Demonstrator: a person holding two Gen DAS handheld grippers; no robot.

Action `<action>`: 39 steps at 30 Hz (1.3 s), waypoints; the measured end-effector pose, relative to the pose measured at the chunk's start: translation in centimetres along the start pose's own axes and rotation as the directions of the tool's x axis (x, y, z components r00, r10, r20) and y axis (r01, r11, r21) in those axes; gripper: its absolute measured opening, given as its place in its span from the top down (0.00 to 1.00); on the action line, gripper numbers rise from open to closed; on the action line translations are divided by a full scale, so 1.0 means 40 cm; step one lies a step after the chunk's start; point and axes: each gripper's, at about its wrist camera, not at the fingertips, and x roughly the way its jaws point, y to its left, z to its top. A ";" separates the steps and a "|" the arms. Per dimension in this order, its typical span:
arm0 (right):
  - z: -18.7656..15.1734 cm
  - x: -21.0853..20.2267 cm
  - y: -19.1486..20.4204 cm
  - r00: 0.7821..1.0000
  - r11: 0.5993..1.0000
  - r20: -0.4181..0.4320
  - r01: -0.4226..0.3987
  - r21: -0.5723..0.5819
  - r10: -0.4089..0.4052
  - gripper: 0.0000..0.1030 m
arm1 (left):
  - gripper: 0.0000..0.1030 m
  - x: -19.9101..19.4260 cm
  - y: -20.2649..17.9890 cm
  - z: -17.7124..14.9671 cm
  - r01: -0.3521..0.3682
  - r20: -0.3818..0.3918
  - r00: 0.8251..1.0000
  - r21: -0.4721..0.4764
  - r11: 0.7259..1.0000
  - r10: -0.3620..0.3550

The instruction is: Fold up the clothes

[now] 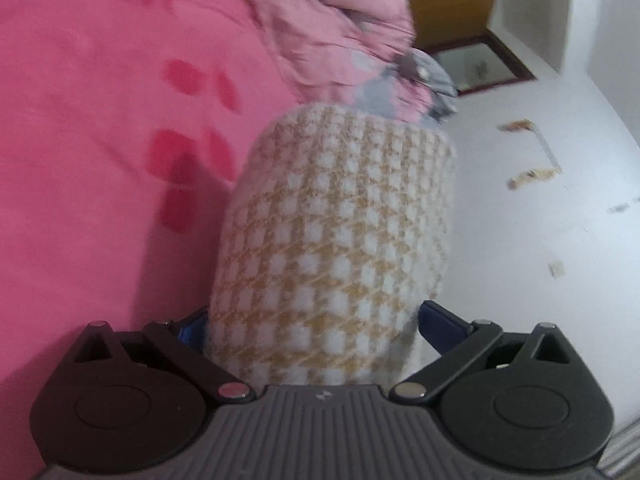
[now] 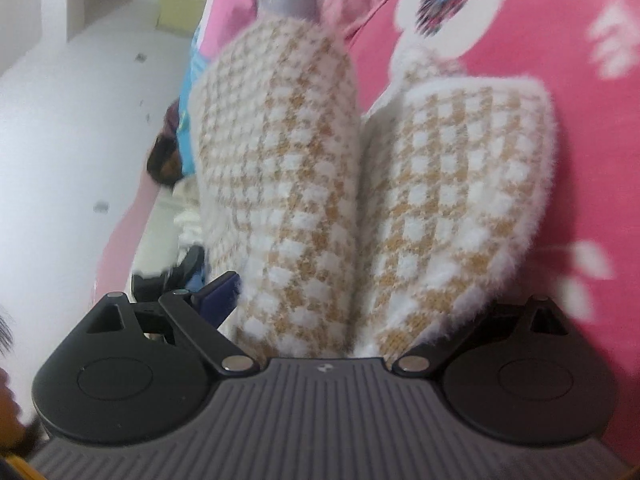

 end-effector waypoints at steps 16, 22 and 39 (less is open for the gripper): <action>-0.113 -0.199 -0.040 0.970 0.985 0.239 -0.068 0.157 0.029 0.06 | 0.03 -0.218 -0.083 -0.104 -0.072 0.198 0.979 0.142 0.987 0.043; -0.171 -0.229 -0.046 0.945 0.978 0.323 -0.107 0.179 0.045 0.06 | 0.03 -0.265 -0.234 -0.252 -0.189 0.227 0.971 0.509 0.840 0.081; -0.161 -0.207 0.009 0.949 0.998 0.311 0.029 0.051 -0.043 0.38 | 0.21 -0.039 -0.389 -0.587 -0.318 0.286 0.927 0.942 0.104 0.243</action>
